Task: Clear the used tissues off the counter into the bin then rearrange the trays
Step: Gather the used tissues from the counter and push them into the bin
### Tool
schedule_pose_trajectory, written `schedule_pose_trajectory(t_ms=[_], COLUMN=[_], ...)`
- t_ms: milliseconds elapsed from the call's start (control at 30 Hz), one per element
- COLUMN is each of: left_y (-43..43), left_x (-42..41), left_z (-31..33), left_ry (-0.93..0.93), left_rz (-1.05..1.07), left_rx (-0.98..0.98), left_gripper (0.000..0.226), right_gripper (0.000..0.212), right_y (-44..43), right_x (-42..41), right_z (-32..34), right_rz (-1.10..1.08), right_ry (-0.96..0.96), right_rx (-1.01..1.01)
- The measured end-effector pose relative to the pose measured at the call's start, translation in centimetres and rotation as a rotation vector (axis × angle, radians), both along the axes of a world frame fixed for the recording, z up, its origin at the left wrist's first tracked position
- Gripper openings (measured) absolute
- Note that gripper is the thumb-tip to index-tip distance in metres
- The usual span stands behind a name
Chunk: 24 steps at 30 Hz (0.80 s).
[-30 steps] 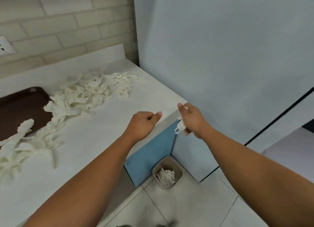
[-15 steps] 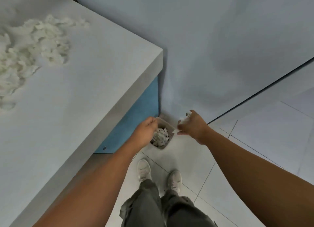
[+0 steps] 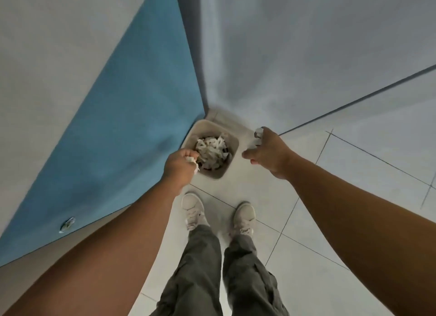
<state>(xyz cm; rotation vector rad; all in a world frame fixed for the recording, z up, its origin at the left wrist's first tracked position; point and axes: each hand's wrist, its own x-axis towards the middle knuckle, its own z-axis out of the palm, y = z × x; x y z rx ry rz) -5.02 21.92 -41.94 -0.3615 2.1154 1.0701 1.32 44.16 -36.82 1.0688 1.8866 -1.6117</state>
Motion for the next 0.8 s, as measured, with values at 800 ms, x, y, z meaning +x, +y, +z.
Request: schedule_pose_trajectory(t_ms=[800], left_y=[1.2], left_x=[-2.2], left_z=[-13.9], left_ry=[0.094], left_rz=[-0.349], left_rx=[-0.221], left_gripper=[0.042], right_gripper=[0.025], right_y=[-3.4], right_x=[-2.0], right_z=[-16.4], right_rz=[-0.02], right_ry=[0.017], right_rx=[0.104])
